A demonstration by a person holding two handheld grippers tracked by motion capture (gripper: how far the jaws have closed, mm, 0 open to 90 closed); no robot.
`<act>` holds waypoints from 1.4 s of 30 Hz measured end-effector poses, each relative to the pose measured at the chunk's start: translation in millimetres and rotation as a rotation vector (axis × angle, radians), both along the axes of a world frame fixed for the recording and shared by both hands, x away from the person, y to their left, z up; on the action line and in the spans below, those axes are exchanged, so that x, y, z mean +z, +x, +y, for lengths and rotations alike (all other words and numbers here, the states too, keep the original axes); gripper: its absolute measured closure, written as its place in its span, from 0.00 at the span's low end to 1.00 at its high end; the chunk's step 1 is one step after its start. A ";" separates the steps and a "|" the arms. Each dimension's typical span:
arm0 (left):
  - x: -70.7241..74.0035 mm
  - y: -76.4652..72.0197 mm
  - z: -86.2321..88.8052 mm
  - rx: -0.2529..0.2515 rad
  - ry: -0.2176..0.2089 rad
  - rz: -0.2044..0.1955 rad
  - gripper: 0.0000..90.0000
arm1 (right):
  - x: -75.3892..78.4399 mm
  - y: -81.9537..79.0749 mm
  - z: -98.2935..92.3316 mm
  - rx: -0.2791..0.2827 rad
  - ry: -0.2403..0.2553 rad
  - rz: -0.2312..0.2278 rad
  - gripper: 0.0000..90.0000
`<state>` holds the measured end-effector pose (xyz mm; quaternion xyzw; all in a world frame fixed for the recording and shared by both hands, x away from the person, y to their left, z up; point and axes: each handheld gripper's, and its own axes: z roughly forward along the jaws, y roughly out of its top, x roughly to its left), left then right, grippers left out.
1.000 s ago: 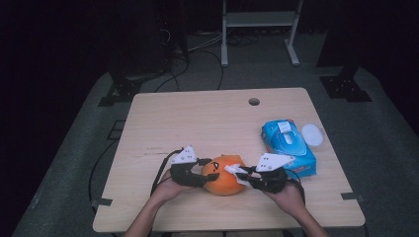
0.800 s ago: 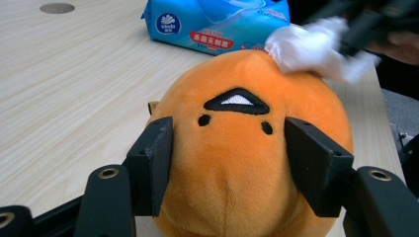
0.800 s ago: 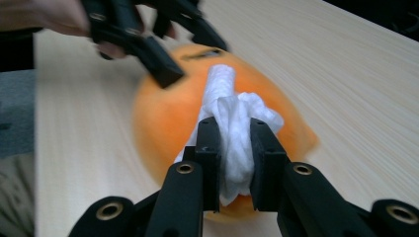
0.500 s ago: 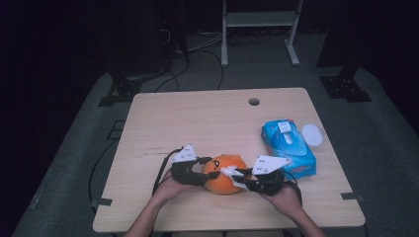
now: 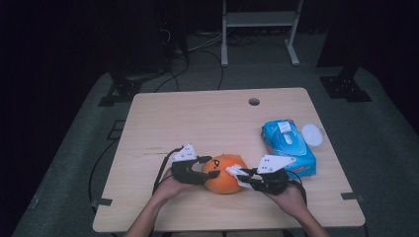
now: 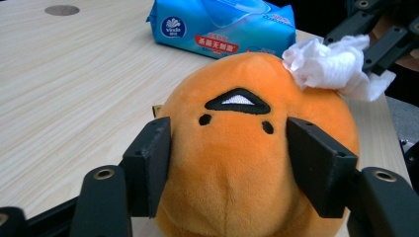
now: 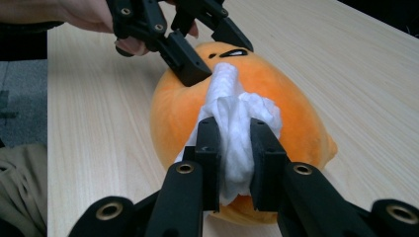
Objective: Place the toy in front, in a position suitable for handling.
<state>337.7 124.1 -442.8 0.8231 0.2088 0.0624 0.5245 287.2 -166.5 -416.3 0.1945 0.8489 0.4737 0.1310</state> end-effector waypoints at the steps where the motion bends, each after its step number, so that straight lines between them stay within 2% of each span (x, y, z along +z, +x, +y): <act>1: 1.3 -0.8 -0.2 -0.006 0.011 -0.012 0.36 | 0.2 2.4 -1.8 -0.006 0.008 0.013 0.85; 4: 10.2 -2.8 0.2 -0.024 -0.004 -0.001 0.26 | -3.3 6.1 -5.8 -0.030 0.006 0.024 0.85; 6: 13.5 -5.0 0.3 -0.047 0.004 -0.005 0.25 | -4.4 7.3 -7.8 -0.040 0.009 0.025 0.85; 8: 12.5 -7.4 -2.1 -0.058 0.033 -0.011 0.26 | -3.8 8.4 -8.5 -0.045 0.024 0.043 0.85; 10: 9.6 -8.2 -3.5 -0.055 0.057 -0.020 0.32 | -3.2 7.1 -5.7 -0.027 0.026 0.042 0.85; 13: 8.7 -5.8 0.0 -0.050 0.046 -0.015 0.36 | -0.2 4.9 -3.2 -0.025 0.007 0.009 0.85; 15: 7.3 -4.6 2.1 -0.049 0.039 -0.011 0.37 | 1.1 8.6 -9.0 -0.054 0.023 0.008 0.85; 18: 6.0 -3.8 2.0 -0.035 0.030 -0.008 0.35 | -2.3 15.5 -17.4 -0.082 0.020 0.036 0.85; 20: 5.6 -1.1 0.7 -0.003 0.036 0.018 0.24 | -7.0 18.2 -20.6 -0.081 0.014 0.061 0.85; 21: 5.0 -0.8 1.0 -0.001 0.030 0.021 0.24 | -7.5 17.9 -21.1 -0.073 0.013 0.069 0.85; 26: 5.0 -0.2 1.8 -0.001 0.024 0.017 0.34 | -6.5 11.9 -17.1 -0.036 0.020 0.089 0.85; 28: 4.7 -0.8 -2.0 -0.010 0.021 0.015 0.35 | -5.1 4.3 -2.6 0.017 0.014 0.073 0.85; 30: 5.5 -1.1 -2.9 -0.008 0.028 0.007 0.35 | -2.8 2.5 4.2 0.026 0.002 0.053 0.85; 32: 5.6 -1.2 -2.5 -0.005 0.022 0.008 0.35 | 0.4 4.1 7.0 0.019 0.003 0.036 0.85; 37: 5.2 -1.0 -3.1 -0.026 -0.006 0.042 0.21 | -3.0 12.6 -5.1 -0.023 0.031 0.066 0.86; 39: 5.0 -1.9 -5.4 -0.035 0.003 0.032 0.25 | -3.8 13.0 -7.9 -0.029 0.041 0.080 0.86; 40: 5.6 -2.8 -6.4 -0.035 0.009 0.014 0.29 | -3.3 11.9 -6.7 -0.029 0.043 0.080 0.86; 42: 6.8 -3.9 -7.4 -0.049 0.014 -0.004 0.34 | -1.1 7.2 0.5 -0.008 0.035 0.058 0.86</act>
